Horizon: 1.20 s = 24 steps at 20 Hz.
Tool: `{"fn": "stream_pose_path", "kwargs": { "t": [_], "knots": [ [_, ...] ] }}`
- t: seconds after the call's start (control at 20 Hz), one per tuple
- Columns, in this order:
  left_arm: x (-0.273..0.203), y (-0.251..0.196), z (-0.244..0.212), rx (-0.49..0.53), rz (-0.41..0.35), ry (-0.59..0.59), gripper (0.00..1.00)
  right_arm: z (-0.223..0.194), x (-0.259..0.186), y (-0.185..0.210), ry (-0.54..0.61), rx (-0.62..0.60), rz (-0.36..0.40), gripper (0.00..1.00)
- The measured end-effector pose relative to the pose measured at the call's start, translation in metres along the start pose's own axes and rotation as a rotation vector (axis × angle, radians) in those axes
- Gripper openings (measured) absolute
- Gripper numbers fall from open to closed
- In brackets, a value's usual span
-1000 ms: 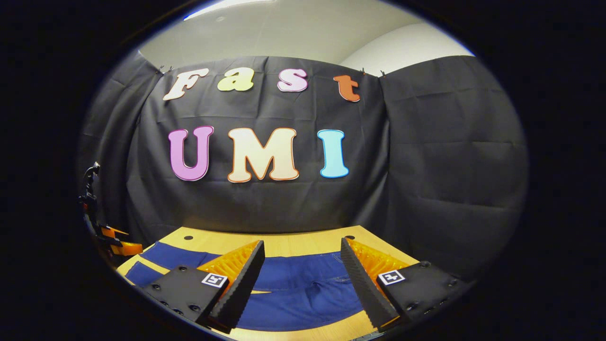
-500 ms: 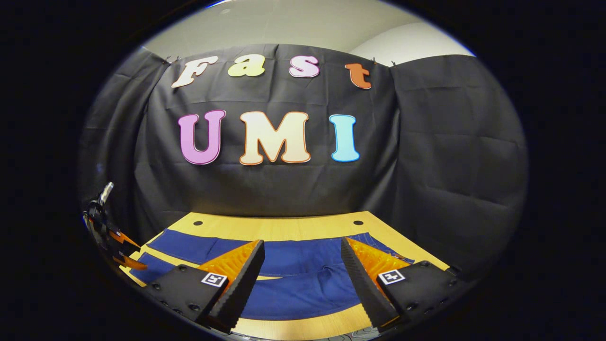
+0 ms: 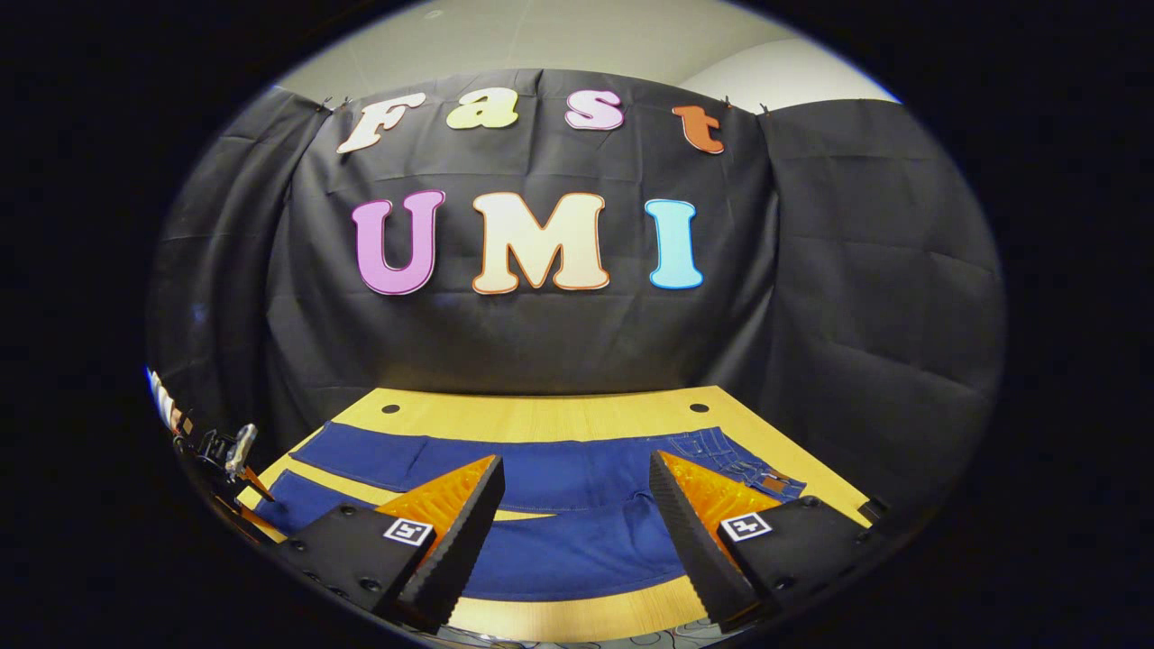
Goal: Grasp the waist and the cuffs of the jeans and fold them to make the two legs overlap; first hold the waist and fold one-third of the jeans toward the cuffs, then hold the cuffs and fold the remaining one-third in the same direction to finish folding.
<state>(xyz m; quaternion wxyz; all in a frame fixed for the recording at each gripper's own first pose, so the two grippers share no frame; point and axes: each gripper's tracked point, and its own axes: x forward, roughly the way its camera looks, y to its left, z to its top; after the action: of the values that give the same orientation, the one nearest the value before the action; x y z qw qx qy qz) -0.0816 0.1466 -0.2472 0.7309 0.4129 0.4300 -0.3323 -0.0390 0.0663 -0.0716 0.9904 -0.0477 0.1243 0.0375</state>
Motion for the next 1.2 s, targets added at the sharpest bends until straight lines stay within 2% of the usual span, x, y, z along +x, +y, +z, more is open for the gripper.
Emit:
{"fn": "stream_pose_path", "kwargs": {
  "t": [0.2,0.25,0.3,0.35,0.4,0.6,0.75,1.2],
  "knots": [
    [0.009,0.001,-0.009,0.022,-0.001,0.06,0.96,-0.001,0.001,-0.003,0.007,0.01,-0.01,1.0],
    [0.007,-0.003,-0.009,0.024,-0.022,0.071,0.96,0.0,0.001,-0.003,0.009,0.017,-0.015,1.0],
    [0.011,-0.004,-0.006,0.032,-0.031,0.072,1.0,-0.002,0.002,-0.005,0.012,0.022,-0.018,1.0],
    [0.012,-0.003,-0.005,0.048,-0.038,0.083,0.92,-0.003,0.004,-0.006,0.016,0.023,-0.021,0.99],
    [0.013,-0.004,-0.005,0.06,-0.045,0.085,0.91,-0.006,0.004,-0.007,0.021,0.024,-0.023,0.99],
    [0.012,-0.006,-0.002,0.073,-0.096,0.131,0.91,-0.015,0.005,-0.01,0.043,0.03,-0.026,0.99],
    [0.014,-0.003,-0.002,0.106,-0.12,0.166,0.96,-0.018,0.008,-0.01,0.052,0.041,-0.021,1.0],
    [0.012,-0.006,-0.001,0.087,-0.108,0.215,0.95,-0.02,0.012,-0.022,0.037,0.071,-0.03,1.0]
  ]
}}
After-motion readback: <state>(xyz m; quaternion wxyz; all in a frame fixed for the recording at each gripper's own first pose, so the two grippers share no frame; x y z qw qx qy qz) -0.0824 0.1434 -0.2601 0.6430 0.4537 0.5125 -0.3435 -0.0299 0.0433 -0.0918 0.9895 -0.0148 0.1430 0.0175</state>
